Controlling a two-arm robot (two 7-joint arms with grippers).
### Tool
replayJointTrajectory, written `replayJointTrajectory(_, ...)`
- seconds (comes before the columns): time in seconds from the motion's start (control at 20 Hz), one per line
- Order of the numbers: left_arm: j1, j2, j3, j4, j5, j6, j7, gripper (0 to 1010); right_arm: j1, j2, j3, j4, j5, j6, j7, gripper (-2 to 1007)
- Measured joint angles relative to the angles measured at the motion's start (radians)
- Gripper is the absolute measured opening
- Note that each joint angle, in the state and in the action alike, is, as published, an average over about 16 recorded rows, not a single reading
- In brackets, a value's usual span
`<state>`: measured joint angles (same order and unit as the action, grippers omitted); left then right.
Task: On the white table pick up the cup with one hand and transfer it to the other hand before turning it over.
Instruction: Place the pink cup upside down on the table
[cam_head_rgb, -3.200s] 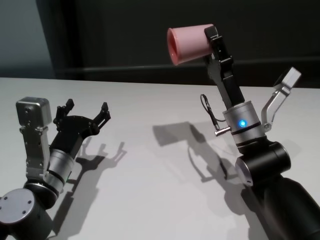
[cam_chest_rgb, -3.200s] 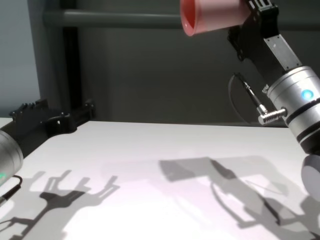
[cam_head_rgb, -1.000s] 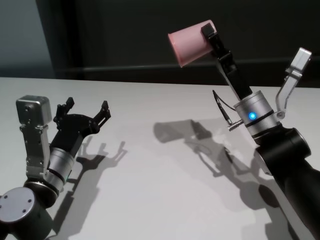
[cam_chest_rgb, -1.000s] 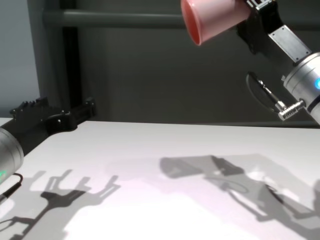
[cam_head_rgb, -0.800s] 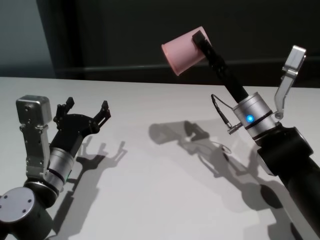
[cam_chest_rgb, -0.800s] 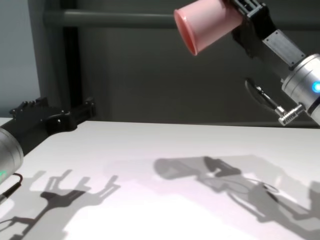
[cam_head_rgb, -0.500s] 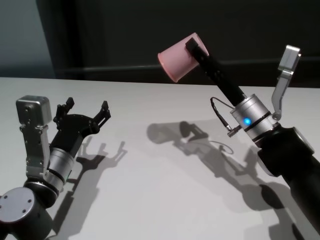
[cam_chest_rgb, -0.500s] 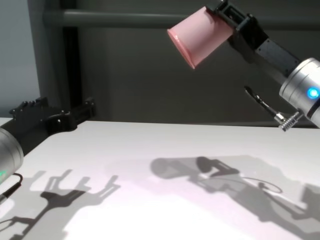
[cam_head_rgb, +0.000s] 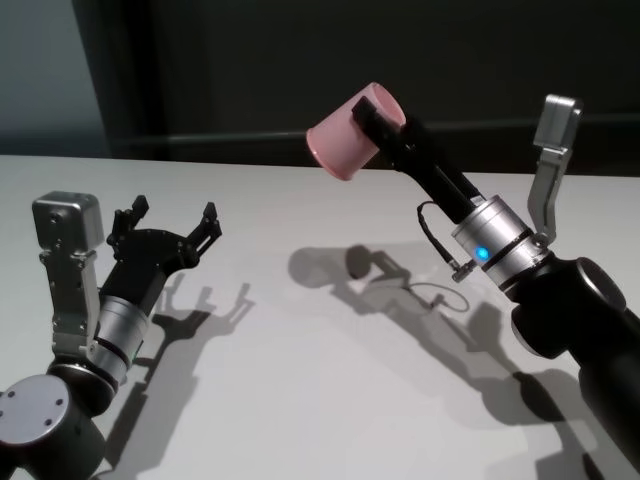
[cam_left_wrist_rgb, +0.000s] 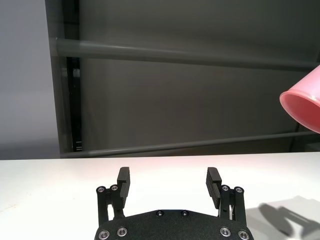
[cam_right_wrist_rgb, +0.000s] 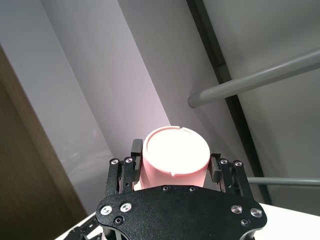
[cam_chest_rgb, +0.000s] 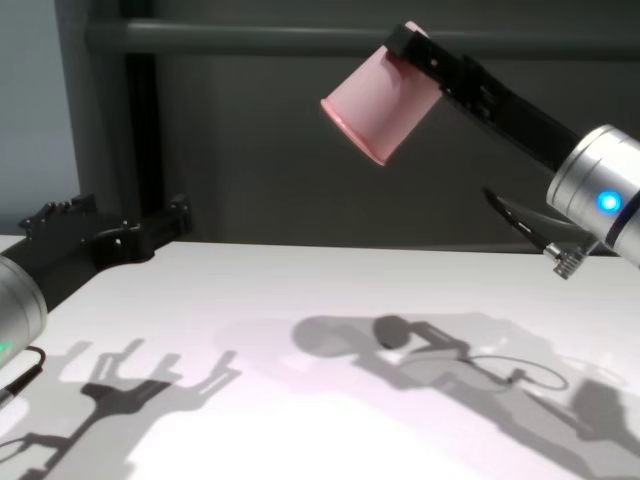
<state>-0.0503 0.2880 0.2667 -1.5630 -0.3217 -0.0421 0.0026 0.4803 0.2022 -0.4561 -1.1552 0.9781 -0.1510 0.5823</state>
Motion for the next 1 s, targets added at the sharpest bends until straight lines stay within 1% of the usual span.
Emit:
replayJointTrajectory(0.3, 0.0, 0.0, 0.0, 0.0, 0.0, 0.0, 0.0, 1003, -0.005, 0.01, -0.03, -0.021, -0.112, -0.033, -0.06, 737)
replayJointTrajectory(0.55, 0.0, 0.0, 0.0, 0.0, 0.0, 0.0, 0.0, 1003, -0.007, 0.016, -0.057, -0.035, -0.204, -0.048, -0.105, 737)
replayJointTrajectory(0.75, 0.0, 0.0, 0.0, 0.0, 0.0, 0.0, 0.0, 1003, -0.006, 0.02, -0.078, -0.043, -0.27, -0.05, -0.134, 737)
replayJointTrajectory(1.0, 0.0, 0.0, 0.0, 0.0, 0.0, 0.0, 0.0, 1003, -0.004, 0.024, -0.104, -0.05, -0.34, -0.036, -0.156, 737)
